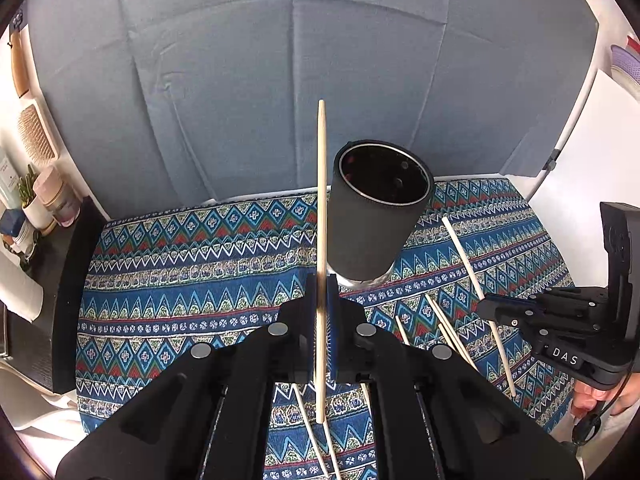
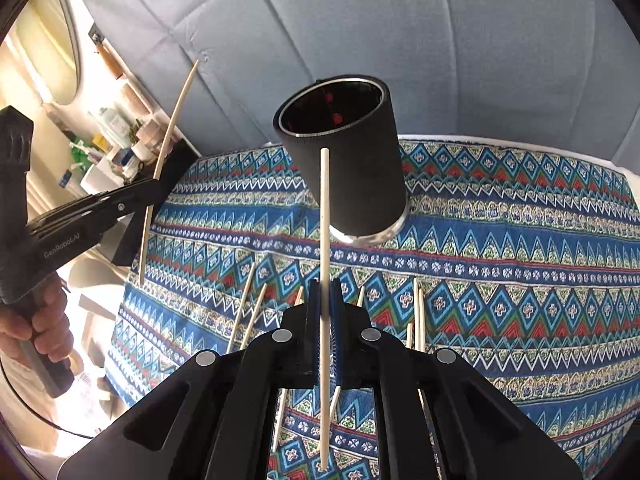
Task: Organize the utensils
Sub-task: 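Lift the held sticks with both tools toward the black holder, then lower the sticks into the black holder and open both tools, then move both open tools back down toward the remaining sticks, then close the left tool on a wooden stick while the right tool grasps another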
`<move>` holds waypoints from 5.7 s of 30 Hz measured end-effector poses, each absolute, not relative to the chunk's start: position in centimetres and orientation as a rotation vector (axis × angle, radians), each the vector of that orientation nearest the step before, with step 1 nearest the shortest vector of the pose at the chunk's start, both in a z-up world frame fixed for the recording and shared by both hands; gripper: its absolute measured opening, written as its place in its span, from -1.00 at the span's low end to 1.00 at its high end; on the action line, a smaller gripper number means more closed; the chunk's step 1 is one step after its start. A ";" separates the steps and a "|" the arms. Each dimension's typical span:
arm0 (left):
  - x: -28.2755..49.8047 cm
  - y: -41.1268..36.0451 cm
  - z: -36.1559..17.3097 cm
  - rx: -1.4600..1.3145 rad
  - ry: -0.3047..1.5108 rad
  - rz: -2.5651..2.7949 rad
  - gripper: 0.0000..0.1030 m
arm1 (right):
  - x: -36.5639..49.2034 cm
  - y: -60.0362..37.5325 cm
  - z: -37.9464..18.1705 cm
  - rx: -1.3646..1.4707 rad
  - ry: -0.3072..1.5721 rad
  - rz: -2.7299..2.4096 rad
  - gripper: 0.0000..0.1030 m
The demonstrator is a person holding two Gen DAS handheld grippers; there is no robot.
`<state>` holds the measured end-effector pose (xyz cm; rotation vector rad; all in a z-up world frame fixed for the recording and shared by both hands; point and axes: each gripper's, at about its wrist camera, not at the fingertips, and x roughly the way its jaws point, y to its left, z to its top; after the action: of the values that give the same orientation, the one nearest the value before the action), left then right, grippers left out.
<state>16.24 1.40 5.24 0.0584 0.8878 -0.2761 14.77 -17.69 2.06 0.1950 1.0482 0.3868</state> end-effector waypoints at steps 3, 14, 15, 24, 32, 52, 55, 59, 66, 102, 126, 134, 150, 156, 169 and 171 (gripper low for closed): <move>17.0 0.6 5.8 0.065 0.876 -0.282 -0.91 | 15.9 -17.9 3.4 0.200 1.009 0.395 -0.91; 21.2 -1.0 7.7 0.071 0.850 -0.300 -0.91 | 20.7 -17.8 7.0 0.200 0.891 0.419 -0.91; 21.7 -1.0 7.7 0.066 0.850 -0.295 -0.91 | 21.2 -17.8 7.2 0.198 0.884 0.425 -0.91; 25.9 -1.1 8.0 -0.069 0.822 -0.339 -0.91 | 24.8 -18.1 8.5 0.233 0.782 0.461 -0.91; 28.1 -2.0 7.3 -0.129 0.775 -0.360 -0.91 | 27.1 -19.7 8.1 0.343 0.665 0.460 -0.90; 29.6 -4.3 2.0 -0.168 0.607 -0.372 -0.91 | 30.3 -19.2 4.2 0.369 0.454 0.471 -0.90; 29.3 -4.3 0.9 -0.147 0.601 -0.368 -0.91 | 30.6 -18.4 2.8 0.356 0.477 0.465 -0.90; 28.8 -4.1 0.1 -0.145 0.594 -0.374 -0.91 | 30.3 -18.0 1.8 0.360 0.493 0.463 -0.90; 27.3 -3.5 -0.7 -0.127 0.593 -0.400 -0.91 | 29.4 -18.5 0.2 0.349 0.531 0.454 -0.89; 21.5 6.3 2.5 -0.201 0.728 -0.334 0.86 | 21.4 -20.6 5.5 0.232 0.581 0.298 0.67; 16.5 10.3 -1.9 -0.172 0.947 -0.217 0.89 | 15.2 -20.9 2.3 0.184 0.736 0.218 0.69; 15.3 11.7 -4.8 -0.161 1.036 -0.165 0.89 | 13.0 -20.8 -0.5 0.163 0.813 0.185 0.69; 13.3 12.6 -10.4 -0.138 1.228 -0.141 0.89 | 8.9 -20.8 -7.0 0.191 1.008 0.166 0.69; 12.5 12.6 -11.7 -0.117 1.271 -0.135 0.89 | 7.4 -20.5 -8.7 0.229 1.067 0.199 0.69; 11.7 11.1 -12.2 -0.005 1.269 -0.127 0.89 | 6.3 -19.9 -11.2 0.274 1.181 0.313 0.44; 11.8 10.6 -12.5 0.024 1.271 -0.119 0.89 | 6.3 -19.7 -11.5 0.265 1.196 0.315 0.44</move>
<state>11.75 10.64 -12.46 0.0239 1.2711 -0.1191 6.29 -19.74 -11.48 0.2653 1.1964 0.3145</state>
